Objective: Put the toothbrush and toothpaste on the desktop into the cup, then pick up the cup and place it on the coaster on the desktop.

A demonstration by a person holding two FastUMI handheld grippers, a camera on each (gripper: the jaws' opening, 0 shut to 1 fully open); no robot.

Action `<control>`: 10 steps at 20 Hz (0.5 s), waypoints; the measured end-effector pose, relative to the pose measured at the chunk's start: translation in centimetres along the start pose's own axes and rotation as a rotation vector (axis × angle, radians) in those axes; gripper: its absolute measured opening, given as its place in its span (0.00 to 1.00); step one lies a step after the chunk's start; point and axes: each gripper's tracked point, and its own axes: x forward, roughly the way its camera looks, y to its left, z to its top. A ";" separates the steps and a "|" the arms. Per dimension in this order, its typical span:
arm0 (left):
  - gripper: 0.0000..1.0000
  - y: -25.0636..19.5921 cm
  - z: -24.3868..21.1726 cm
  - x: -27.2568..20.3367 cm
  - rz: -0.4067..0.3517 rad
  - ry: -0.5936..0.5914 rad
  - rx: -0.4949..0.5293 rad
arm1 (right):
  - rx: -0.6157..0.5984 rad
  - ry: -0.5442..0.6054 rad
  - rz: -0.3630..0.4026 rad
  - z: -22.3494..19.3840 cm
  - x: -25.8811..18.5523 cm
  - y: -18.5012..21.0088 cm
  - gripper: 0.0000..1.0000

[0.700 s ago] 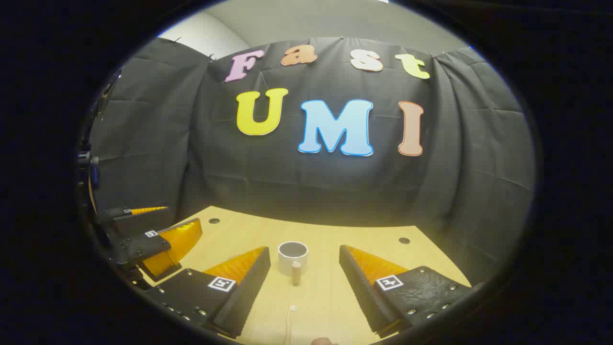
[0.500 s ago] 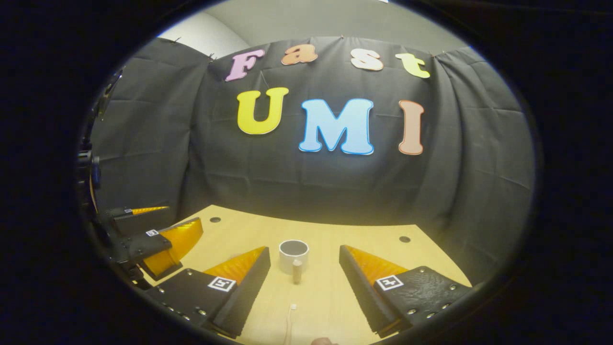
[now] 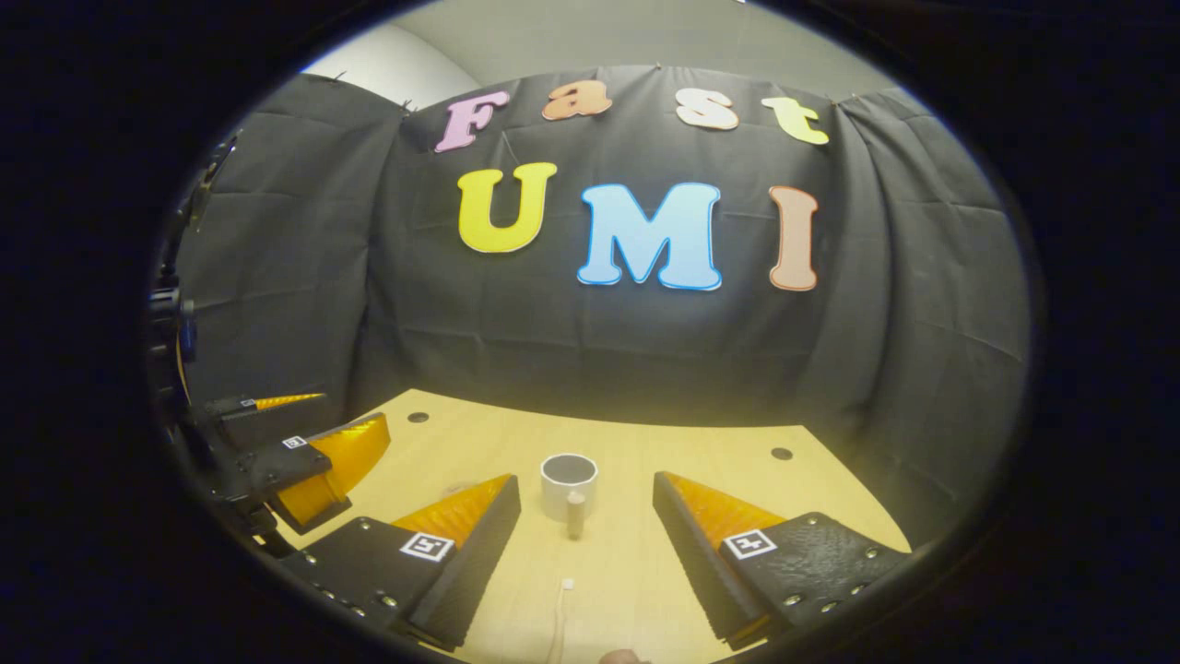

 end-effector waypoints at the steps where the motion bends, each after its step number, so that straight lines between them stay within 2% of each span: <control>1: 1.00 0.0 0.0 0.0 -0.001 0.001 0.000 | 0.002 0.009 0.001 -0.3 0.1 0.0 0.91; 2: 0.97 -0.1 -0.2 0.0 -0.003 0.003 0.003 | 0.005 0.020 0.003 -0.5 0.2 0.0 0.91; 6: 0.97 -0.2 -1.8 0.4 -0.012 0.043 0.031 | 0.031 0.094 0.007 -2.3 0.7 0.3 0.91; 10: 0.97 0.0 -3.9 1.0 -0.022 0.111 0.007 | 0.061 0.205 0.000 -5.0 1.7 0.4 0.91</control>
